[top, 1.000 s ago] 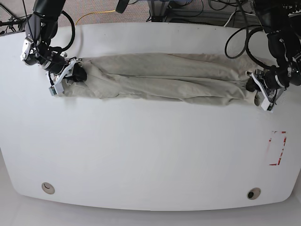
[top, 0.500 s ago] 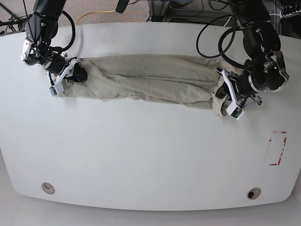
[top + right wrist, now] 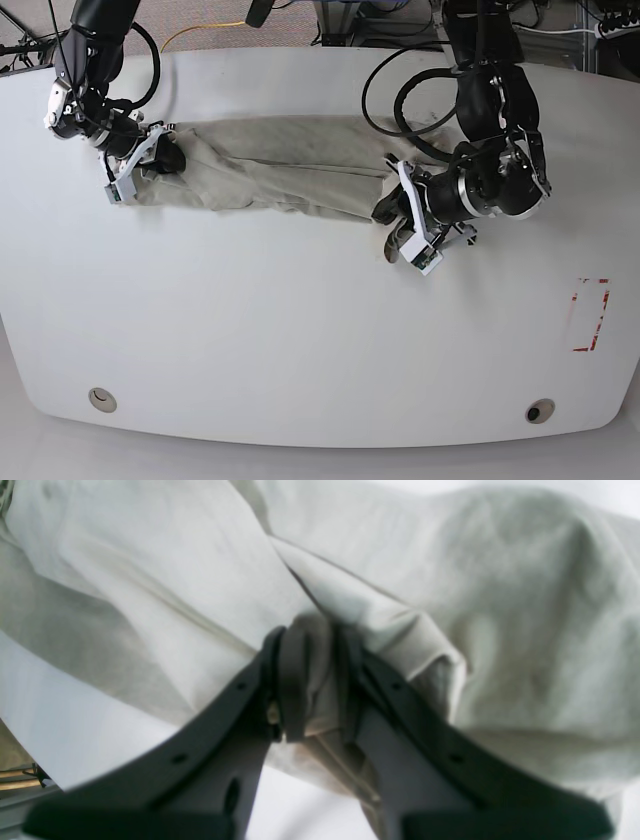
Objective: Fold the T-shirt properly
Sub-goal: 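Fold the held strip end with the left gripper toward the middle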
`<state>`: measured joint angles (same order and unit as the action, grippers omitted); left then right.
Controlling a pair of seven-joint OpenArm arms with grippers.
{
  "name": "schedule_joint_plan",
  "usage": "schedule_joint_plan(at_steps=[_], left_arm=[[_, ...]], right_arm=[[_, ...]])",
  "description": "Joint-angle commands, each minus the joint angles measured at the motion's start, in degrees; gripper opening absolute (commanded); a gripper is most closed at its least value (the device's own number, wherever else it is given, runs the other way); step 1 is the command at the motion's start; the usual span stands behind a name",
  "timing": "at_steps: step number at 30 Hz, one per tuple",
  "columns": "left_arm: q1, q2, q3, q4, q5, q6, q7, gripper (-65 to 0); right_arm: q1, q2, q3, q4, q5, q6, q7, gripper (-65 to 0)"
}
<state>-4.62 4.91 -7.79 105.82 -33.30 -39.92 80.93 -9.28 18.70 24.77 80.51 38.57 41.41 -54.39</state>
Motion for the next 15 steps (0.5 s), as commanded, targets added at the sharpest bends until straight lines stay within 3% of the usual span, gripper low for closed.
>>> schedule_joint_plan(at_steps=[1,12,15], left_arm=[[-0.70,1.12,0.10,-1.42,-0.85,-0.08,-0.93,-65.0],[-2.37,1.47,2.30,-2.57,-0.85,-0.08,-0.93,-65.0],[-2.54,1.47,3.88,-2.57,-0.85,-0.08,-0.93,-58.9]], right_arm=[[-0.52,0.25,-0.20,-0.38,-5.03,-1.41,-4.38,-54.9],[-0.52,0.25,-0.20,-0.38,-5.03,-1.41,-4.38,-54.9],[-0.52,0.25,-0.12,-0.38,-5.03,-1.41,-4.38,-54.9]])
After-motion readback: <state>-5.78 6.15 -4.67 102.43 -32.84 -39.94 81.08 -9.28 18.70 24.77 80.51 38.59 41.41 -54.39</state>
